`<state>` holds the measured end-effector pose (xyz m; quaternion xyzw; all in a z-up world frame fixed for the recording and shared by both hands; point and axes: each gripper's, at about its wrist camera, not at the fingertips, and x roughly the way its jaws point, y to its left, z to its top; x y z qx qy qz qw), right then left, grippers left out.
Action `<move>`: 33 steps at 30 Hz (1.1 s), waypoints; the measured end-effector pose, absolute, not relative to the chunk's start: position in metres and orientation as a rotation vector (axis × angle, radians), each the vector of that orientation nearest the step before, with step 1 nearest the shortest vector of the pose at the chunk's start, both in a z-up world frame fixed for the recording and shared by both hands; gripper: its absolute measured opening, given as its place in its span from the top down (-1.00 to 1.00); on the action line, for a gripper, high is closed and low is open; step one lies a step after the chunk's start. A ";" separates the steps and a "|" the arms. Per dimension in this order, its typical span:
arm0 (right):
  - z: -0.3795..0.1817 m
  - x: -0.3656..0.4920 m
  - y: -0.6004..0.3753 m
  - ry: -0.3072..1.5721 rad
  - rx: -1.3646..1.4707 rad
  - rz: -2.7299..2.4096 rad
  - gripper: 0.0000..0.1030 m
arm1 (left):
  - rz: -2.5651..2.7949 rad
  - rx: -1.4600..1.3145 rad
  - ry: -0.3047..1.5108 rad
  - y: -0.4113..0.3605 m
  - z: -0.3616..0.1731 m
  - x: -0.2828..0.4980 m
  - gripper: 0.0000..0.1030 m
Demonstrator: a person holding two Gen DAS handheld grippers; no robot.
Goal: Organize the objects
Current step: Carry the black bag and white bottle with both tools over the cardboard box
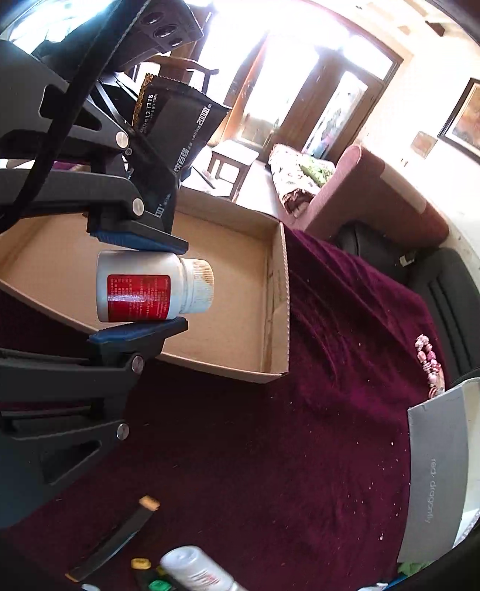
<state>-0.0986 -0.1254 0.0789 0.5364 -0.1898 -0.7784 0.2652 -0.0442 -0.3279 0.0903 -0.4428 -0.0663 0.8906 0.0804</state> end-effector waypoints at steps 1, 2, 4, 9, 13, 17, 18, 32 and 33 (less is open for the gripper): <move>0.075 -0.104 -0.128 -0.512 1.459 -2.106 0.36 | 2.660 -1.332 -0.189 -0.328 0.088 -0.048 0.41; 0.071 -0.109 -0.130 -0.515 1.467 -2.112 0.36 | 2.655 -1.344 -0.180 -0.329 0.085 -0.053 0.41; 0.065 -0.116 -0.130 -0.522 1.478 -2.120 0.36 | 2.635 -1.369 -0.165 -0.326 0.080 -0.062 0.41; 0.048 -0.136 -0.134 -0.522 1.512 -2.137 0.37 | 2.581 -1.422 -0.178 -0.324 0.067 -0.086 0.41; 0.038 -0.144 -0.137 -0.521 1.522 -2.153 0.37 | 2.560 -1.462 -0.174 -0.320 0.054 -0.099 0.40; 0.036 -0.146 -0.139 -0.502 1.512 -2.186 0.37 | 2.533 -1.459 -0.229 -0.320 0.048 -0.106 0.39; 0.036 -0.148 -0.139 -0.512 1.512 -2.187 0.37 | 2.507 -1.465 -0.250 -0.320 0.045 -0.107 0.39; 0.035 -0.118 -0.104 -0.362 1.572 -2.206 0.37 | 2.328 -1.509 -0.230 -0.304 0.045 -0.079 0.38; 0.034 -0.119 -0.104 -0.361 1.567 -2.205 0.37 | 2.330 -1.507 -0.228 -0.302 0.045 -0.081 0.38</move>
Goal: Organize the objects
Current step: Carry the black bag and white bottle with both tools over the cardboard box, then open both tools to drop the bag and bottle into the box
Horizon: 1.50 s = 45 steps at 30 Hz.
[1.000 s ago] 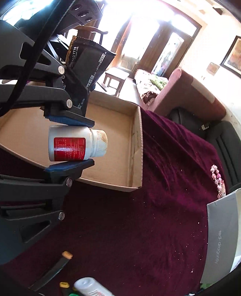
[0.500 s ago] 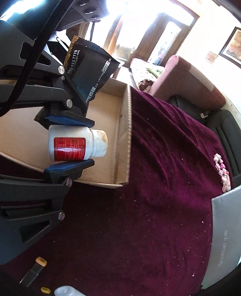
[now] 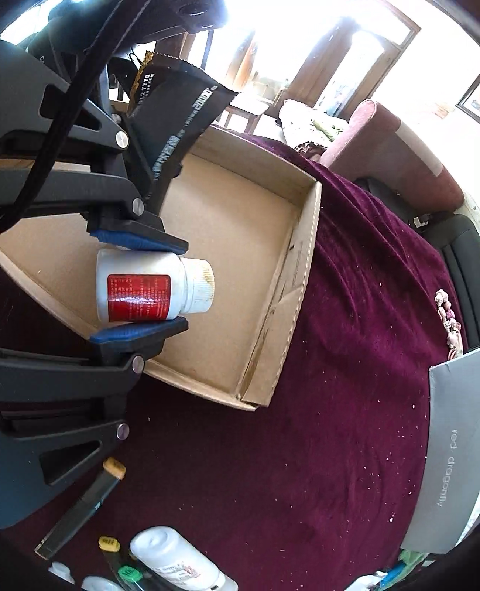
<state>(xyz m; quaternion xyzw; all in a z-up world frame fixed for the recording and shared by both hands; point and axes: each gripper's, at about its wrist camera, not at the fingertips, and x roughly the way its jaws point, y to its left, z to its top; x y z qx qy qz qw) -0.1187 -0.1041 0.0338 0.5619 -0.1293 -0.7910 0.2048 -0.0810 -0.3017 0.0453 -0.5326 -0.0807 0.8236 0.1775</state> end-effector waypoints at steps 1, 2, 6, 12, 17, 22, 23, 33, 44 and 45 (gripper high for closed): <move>0.034 -0.120 -0.103 -0.362 1.559 -2.210 0.37 | 2.330 -1.501 -0.225 -0.299 0.046 -0.084 0.38; 0.034 -0.122 -0.102 -0.363 1.550 -2.222 0.37 | 2.329 -1.498 -0.225 -0.296 0.047 -0.087 0.38; 0.036 -0.129 -0.105 -0.332 1.519 -2.303 0.37 | 2.351 -1.474 -0.199 -0.285 0.049 -0.103 0.30; 0.035 -0.137 -0.089 -0.530 1.480 -2.326 0.35 | 2.338 -1.441 -0.265 -0.291 0.047 -0.122 -0.16; 0.047 -0.134 -0.079 -0.594 1.384 -2.343 0.24 | 2.316 -1.455 -0.358 -0.299 0.045 -0.130 -0.20; 0.074 -0.114 -0.072 -0.619 1.245 -2.373 0.24 | 2.355 -1.444 -0.380 -0.304 0.057 -0.136 -0.20; 0.080 -0.105 -0.071 -0.615 1.213 -2.382 0.22 | 2.366 -1.432 -0.392 -0.306 0.060 -0.138 -0.20; 0.089 -0.050 -0.076 -0.524 1.174 -2.298 0.00 | 2.653 -1.205 -0.603 -0.372 0.101 -0.139 -0.26; 0.041 0.005 -0.181 -0.235 1.404 -1.863 -0.05 | 2.807 -1.149 -0.833 -0.410 0.045 -0.065 -0.43; 0.043 0.007 -0.185 -0.202 1.406 -1.860 -0.07 | 2.795 -1.191 -0.862 -0.409 0.036 -0.064 -0.43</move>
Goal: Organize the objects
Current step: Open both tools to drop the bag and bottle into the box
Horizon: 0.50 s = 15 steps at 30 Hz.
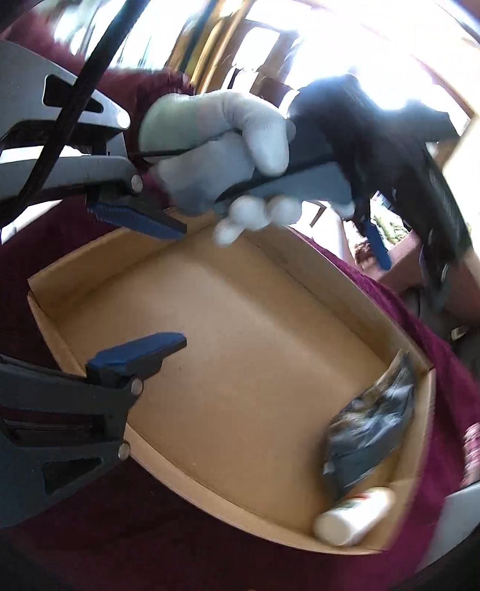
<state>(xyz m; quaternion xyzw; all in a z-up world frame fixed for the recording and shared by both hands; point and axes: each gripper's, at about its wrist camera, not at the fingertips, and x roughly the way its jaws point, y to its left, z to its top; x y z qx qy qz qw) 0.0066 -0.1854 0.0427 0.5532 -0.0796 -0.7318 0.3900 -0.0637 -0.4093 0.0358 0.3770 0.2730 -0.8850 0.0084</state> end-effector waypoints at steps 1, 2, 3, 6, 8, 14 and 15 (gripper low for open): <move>0.042 0.007 -0.189 -0.188 1.429 -1.832 -0.07 | -2.742 1.198 0.865 -0.407 0.031 -0.061 -0.42; 0.041 0.007 -0.191 -0.173 1.453 -1.818 -0.08 | -2.713 1.215 0.868 -0.406 0.029 -0.058 -0.42; 0.040 0.007 -0.193 -0.124 1.482 -1.823 -0.08 | -2.684 1.227 0.883 -0.404 0.026 -0.055 -0.43; 0.039 0.008 -0.191 0.101 1.526 -1.903 -0.07 | -2.617 1.285 0.913 -0.390 0.017 -0.042 -0.45; 0.040 0.005 -0.182 0.156 1.552 -1.914 -0.07 | -2.600 1.284 0.905 -0.380 0.015 -0.033 -0.55; 0.046 0.003 -0.146 0.204 1.572 -1.934 -0.06 | -2.580 1.233 1.061 -0.365 0.011 -0.005 -0.60; 0.048 0.003 -0.141 0.213 1.565 -1.944 -0.06 | -2.578 1.204 1.086 -0.365 0.013 0.000 -0.60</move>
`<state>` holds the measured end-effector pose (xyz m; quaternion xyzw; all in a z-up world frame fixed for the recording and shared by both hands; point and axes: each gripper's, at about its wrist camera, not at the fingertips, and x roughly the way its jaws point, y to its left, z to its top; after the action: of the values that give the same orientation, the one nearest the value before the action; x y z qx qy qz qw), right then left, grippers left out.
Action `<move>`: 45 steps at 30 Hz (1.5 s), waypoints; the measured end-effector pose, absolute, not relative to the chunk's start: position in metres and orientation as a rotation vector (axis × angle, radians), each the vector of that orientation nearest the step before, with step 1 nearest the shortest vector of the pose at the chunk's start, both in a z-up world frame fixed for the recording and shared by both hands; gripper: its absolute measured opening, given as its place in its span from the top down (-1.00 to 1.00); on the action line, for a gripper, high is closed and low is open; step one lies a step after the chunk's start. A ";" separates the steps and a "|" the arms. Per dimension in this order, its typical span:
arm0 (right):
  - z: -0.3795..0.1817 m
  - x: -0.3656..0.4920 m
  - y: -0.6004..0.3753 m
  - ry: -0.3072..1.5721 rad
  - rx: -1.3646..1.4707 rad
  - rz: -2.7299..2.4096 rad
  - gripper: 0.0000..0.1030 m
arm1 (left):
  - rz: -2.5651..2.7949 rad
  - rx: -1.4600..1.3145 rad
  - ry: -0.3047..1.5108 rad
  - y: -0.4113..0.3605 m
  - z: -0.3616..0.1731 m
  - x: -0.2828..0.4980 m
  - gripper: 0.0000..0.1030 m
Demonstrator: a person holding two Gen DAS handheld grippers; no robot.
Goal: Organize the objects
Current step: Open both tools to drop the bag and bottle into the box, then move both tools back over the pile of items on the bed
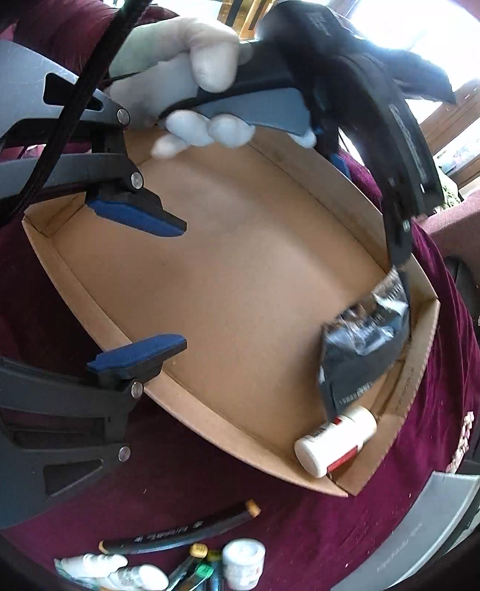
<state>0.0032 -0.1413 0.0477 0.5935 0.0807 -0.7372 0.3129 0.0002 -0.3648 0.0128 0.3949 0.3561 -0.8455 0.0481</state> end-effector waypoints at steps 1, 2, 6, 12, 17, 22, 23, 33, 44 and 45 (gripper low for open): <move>0.051 0.003 -0.136 0.214 1.545 -1.962 -0.06 | -2.577 1.176 1.123 -0.368 0.015 0.005 -0.60; 0.055 0.001 -0.132 0.198 1.525 -1.974 -0.06 | -2.580 1.139 1.161 -0.370 0.018 0.009 -0.60; 0.074 -0.022 -0.106 -0.091 1.447 -1.948 -0.07 | -2.649 0.916 1.148 -0.375 0.052 0.040 -0.60; 0.069 -0.079 -0.139 -0.380 1.449 -1.792 -0.22 | -2.746 0.661 1.005 -0.385 0.094 0.083 -0.60; 0.050 -0.115 -0.195 -0.358 1.531 -1.766 -0.22 | -2.792 0.655 0.918 -0.392 0.107 0.084 -0.60; 0.058 -0.136 -0.203 -0.244 1.492 -1.991 -0.21 | -2.814 0.697 0.887 -0.393 0.106 0.076 -0.60; 0.063 -0.137 -0.199 -0.253 1.468 -2.001 -0.21 | -2.820 0.718 0.896 -0.391 0.104 0.077 -0.60; 0.152 -0.053 -0.047 -0.359 1.140 -2.226 -0.21 | -2.989 1.016 1.006 -0.336 0.102 0.059 -0.60; 0.122 0.013 0.146 -0.616 1.003 -2.754 -0.59 | -3.087 1.484 0.672 -0.168 0.093 0.025 -0.59; 0.117 0.014 0.163 -0.641 1.006 -2.781 -0.59 | -3.064 1.532 0.671 -0.157 0.087 0.022 -0.59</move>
<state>0.0143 0.1632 0.1171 0.3319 -0.2114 -0.9175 0.0580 0.0224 -0.1568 0.0871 0.4322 0.1893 -0.8644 -0.1738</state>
